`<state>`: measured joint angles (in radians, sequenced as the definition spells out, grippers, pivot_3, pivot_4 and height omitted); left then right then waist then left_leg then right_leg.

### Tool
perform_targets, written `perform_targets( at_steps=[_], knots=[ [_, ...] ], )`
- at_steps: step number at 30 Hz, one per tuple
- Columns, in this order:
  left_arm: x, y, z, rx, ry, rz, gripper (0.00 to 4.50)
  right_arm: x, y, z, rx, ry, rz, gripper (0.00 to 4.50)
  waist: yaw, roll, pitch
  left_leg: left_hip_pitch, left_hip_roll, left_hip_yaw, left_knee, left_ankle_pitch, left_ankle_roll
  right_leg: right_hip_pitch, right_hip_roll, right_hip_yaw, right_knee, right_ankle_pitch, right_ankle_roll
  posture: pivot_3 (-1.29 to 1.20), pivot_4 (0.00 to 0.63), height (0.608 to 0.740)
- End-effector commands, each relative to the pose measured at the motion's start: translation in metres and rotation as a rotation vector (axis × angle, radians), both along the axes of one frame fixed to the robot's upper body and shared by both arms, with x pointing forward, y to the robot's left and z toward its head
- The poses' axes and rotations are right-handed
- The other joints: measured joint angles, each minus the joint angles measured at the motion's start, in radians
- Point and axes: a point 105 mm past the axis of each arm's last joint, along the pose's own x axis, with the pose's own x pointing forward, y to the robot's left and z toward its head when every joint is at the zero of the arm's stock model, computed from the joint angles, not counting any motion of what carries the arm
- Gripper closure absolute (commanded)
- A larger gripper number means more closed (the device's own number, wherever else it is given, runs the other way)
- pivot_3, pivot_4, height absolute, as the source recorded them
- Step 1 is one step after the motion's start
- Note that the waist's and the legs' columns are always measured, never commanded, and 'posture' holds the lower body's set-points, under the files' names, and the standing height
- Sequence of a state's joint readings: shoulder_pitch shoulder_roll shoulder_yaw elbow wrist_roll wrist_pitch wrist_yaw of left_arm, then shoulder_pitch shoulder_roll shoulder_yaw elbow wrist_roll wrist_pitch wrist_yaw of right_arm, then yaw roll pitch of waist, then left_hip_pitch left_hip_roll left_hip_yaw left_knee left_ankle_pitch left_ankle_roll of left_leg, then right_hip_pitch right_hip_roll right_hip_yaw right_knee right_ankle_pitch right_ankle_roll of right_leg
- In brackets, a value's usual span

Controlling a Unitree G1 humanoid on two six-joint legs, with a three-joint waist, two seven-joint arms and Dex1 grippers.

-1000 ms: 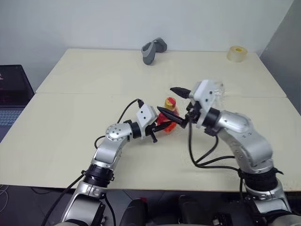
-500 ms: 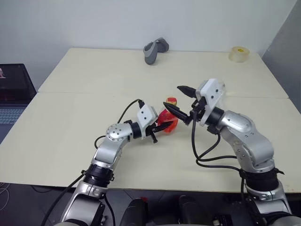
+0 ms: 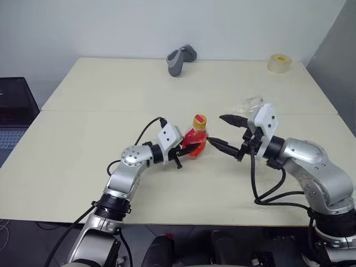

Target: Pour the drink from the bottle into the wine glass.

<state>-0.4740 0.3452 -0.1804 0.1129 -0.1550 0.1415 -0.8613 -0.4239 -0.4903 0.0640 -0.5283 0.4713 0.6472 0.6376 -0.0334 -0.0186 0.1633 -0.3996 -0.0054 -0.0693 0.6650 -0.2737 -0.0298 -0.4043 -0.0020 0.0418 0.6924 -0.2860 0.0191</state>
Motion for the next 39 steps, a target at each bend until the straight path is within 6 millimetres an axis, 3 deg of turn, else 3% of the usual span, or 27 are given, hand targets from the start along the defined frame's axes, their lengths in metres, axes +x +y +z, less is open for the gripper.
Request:
perform_targets(
  at_steps=[1, 12, 26, 39],
  knots=[
    [-0.002, -0.004, 0.018, -0.036, -0.067, -0.018, 3.78, -0.001, 0.017, 0.016, 0.039, -0.065, 0.002, 0.53, 0.002, 0.000, 0.000, 0.000, 0.000, 0.000, 0.000, 0.000, 0.000, 0.000, 0.000, 0.000, 0.000, 0.000, 0.000, 0.00, 0.150, 0.740],
    [-0.003, -0.005, 0.017, -0.030, -0.067, -0.024, 3.78, 0.025, 0.027, 0.018, 0.075, -0.114, -0.121, 0.53, 0.005, 0.000, 0.000, -0.001, -0.001, 0.000, 0.000, 0.000, 0.000, 0.000, -0.001, 0.000, -0.001, 0.000, 0.000, 0.00, 0.150, 0.740],
    [-0.005, -0.006, 0.014, -0.024, -0.060, -0.030, 3.78, 0.036, -0.002, 0.014, 0.093, -0.072, -0.237, 0.53, 0.004, 0.000, 0.000, -0.001, -0.001, 0.000, 0.000, 0.000, 0.000, 0.000, -0.001, 0.000, -0.001, 0.000, 0.000, 0.00, 0.150, 0.740],
    [-0.006, -0.005, 0.012, -0.019, -0.056, -0.032, 3.79, 0.026, -0.043, 0.013, 0.123, 0.006, -0.290, 0.53, 0.005, 0.000, 0.000, -0.001, -0.001, 0.000, 0.000, 0.000, 0.000, 0.000, -0.001, 0.000, -0.001, 0.000, 0.000, 0.00, 0.150, 0.740]
  ],
)
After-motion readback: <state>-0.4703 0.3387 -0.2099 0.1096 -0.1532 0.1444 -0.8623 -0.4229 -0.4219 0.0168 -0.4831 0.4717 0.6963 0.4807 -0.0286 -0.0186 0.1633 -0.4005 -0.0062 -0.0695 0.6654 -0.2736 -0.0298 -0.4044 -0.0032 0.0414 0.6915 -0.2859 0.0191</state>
